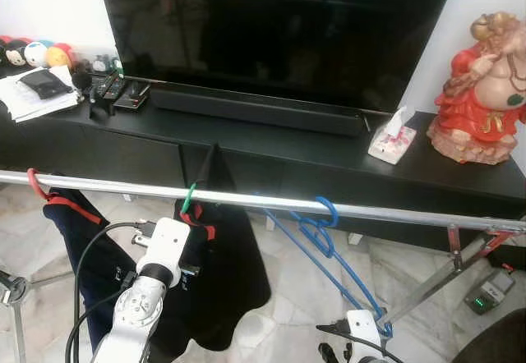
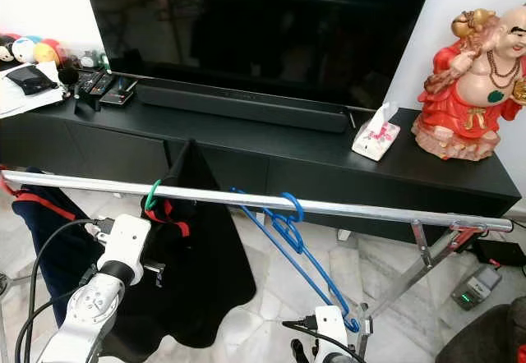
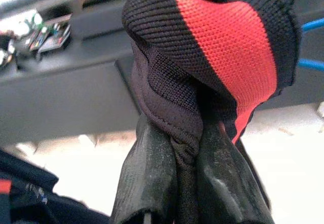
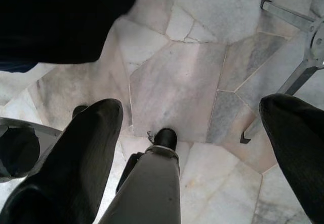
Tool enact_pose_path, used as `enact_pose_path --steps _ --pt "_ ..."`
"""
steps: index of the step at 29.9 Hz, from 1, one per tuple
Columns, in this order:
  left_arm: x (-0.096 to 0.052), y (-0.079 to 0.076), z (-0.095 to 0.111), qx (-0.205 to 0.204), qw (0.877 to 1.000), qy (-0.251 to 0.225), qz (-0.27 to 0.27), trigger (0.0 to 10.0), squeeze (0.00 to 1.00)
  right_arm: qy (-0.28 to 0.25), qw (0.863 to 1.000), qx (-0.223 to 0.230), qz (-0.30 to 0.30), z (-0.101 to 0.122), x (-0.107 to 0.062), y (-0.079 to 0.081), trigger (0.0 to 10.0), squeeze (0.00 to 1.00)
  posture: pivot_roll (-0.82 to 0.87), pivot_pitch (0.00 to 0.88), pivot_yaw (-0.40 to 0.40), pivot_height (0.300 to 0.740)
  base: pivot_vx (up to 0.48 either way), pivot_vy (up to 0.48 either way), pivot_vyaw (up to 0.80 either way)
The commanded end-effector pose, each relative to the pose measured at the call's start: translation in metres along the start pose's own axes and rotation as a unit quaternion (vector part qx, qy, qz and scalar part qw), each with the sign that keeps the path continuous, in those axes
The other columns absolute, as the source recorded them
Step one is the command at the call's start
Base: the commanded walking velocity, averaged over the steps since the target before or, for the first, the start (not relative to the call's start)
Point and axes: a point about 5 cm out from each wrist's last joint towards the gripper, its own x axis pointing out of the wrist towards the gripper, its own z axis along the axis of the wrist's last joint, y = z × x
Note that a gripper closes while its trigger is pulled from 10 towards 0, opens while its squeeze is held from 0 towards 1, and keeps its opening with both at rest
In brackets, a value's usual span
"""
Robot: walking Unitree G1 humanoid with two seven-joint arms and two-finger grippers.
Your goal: Hang hanger
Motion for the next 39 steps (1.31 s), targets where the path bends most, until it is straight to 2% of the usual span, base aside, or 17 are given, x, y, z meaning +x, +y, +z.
enact_pose_path --steps 1,10,15,24,30,31,32,33,34,35,37,39 --pt "0.007 0.004 0.004 -0.013 1.000 0.005 0.014 10.0 0.00 0.007 1.000 -0.006 0.001 -0.002 0.000 -0.001 10.0 0.00 0.05 0.000 -0.080 0.740 0.000 0.000 0.00" --pt "0.012 0.001 -0.007 -0.045 0.998 0.042 0.011 10.0 0.00 0.009 1.000 -0.009 0.002 -0.002 0.000 -0.001 10.0 0.00 0.05 0.000 -0.083 0.740 0.000 0.000 0.00" --pt "0.014 -0.005 -0.014 -0.036 0.997 0.071 -0.014 10.0 0.00 0.010 1.000 -0.011 0.003 -0.001 0.000 -0.001 10.0 0.00 0.05 0.000 -0.084 0.740 0.000 0.000 0.00" --pt "0.003 -0.011 -0.029 -0.023 0.993 0.108 -0.035 10.0 0.00 0.012 1.000 -0.014 0.003 -0.001 0.000 -0.002 10.0 0.00 0.05 0.000 -0.086 0.740 0.000 0.000 0.00" --pt "-0.004 -0.009 -0.028 -0.023 0.995 0.092 -0.029 10.0 0.00 0.012 1.000 -0.014 0.003 -0.001 0.000 -0.002 10.0 0.00 0.05 0.000 -0.086 0.740 0.000 0.000 0.00" --pt "-0.007 -0.008 -0.025 -0.028 0.996 0.081 -0.024 10.0 0.04 0.012 1.000 -0.014 0.003 -0.001 0.000 -0.002 10.0 0.00 0.05 0.000 -0.086 0.740 0.000 0.000 0.00" --pt "-0.007 -0.008 -0.024 -0.029 0.996 0.078 -0.022 10.0 0.14 0.012 1.000 -0.014 0.003 -0.001 0.000 -0.002 10.0 0.00 0.05 0.000 -0.086 0.740 0.000 0.000 0.00" --pt "-0.008 -0.007 -0.023 -0.031 0.997 0.074 -0.021 10.0 0.14 0.011 1.000 -0.014 0.003 -0.001 0.000 -0.002 10.0 0.00 0.05 0.000 -0.086 0.740 0.000 0.000 0.00" --pt "-0.009 -0.007 -0.021 -0.035 0.997 0.067 -0.018 10.0 0.31 0.011 1.000 -0.015 0.003 -0.001 0.000 -0.002 10.0 0.00 0.05 0.000 -0.086 0.740 0.000 0.000 0.00" --pt "-0.009 -0.007 -0.021 -0.035 0.997 0.065 -0.017 10.0 0.64 0.011 1.000 -0.014 0.003 -0.001 0.000 -0.002 10.0 0.00 0.05 0.000 -0.087 0.740 0.000 0.000 0.00" --pt "-0.010 -0.007 -0.018 -0.037 0.997 0.059 -0.015 10.0 0.90 0.011 1.000 -0.015 0.003 -0.001 0.000 -0.002 10.0 0.00 0.05 0.000 -0.087 0.740 0.000 0.000 0.00" --pt "-0.010 -0.007 -0.016 -0.038 0.998 0.053 -0.013 10.0 0.91 0.010 1.000 -0.014 0.003 -0.001 0.000 -0.002 10.0 0.00 0.05 0.000 -0.087 0.740 0.000 0.000 0.00"
